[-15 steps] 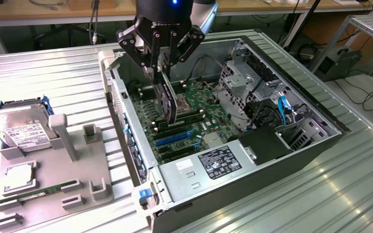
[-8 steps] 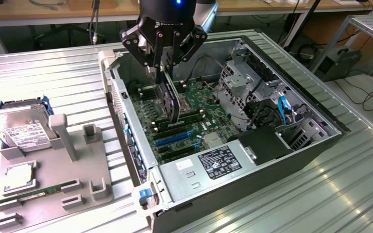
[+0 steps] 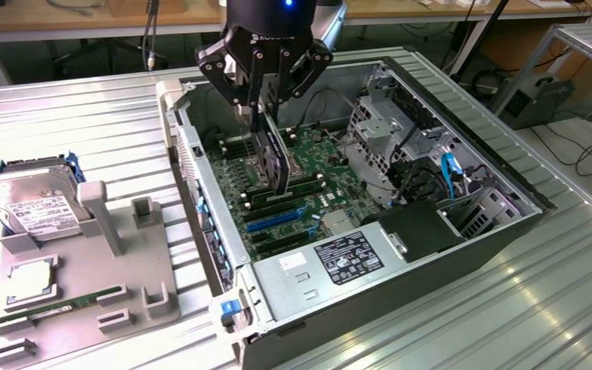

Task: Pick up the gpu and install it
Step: 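Pick up the gpu and move the gpu toward the slot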

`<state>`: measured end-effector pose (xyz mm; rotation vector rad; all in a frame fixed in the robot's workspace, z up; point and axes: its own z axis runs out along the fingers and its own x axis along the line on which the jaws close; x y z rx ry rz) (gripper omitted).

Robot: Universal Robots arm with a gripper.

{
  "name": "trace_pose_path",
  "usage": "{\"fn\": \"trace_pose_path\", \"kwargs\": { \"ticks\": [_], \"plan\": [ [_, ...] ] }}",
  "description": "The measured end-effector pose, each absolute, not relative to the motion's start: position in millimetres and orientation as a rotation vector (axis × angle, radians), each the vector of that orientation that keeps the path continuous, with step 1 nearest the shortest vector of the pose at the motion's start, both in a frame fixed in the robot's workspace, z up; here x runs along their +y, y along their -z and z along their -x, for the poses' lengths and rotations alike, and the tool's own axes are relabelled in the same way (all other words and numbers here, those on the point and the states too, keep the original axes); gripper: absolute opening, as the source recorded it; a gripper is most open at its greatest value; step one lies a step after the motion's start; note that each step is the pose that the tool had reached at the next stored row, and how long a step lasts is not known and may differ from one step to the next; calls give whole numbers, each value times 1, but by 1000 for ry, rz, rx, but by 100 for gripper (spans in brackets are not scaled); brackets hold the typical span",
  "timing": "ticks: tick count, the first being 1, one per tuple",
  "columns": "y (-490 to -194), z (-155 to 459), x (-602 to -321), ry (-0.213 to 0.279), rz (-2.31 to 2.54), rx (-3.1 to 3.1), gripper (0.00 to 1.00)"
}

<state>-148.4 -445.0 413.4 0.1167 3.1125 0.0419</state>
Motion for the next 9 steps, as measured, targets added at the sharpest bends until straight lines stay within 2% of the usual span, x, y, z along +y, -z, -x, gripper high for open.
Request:
{"fn": "trace_pose_path", "kwargs": {
  "ticks": [9],
  "plan": [
    [-413,144,-445,-39,-117,3112,27]
  ]
}}
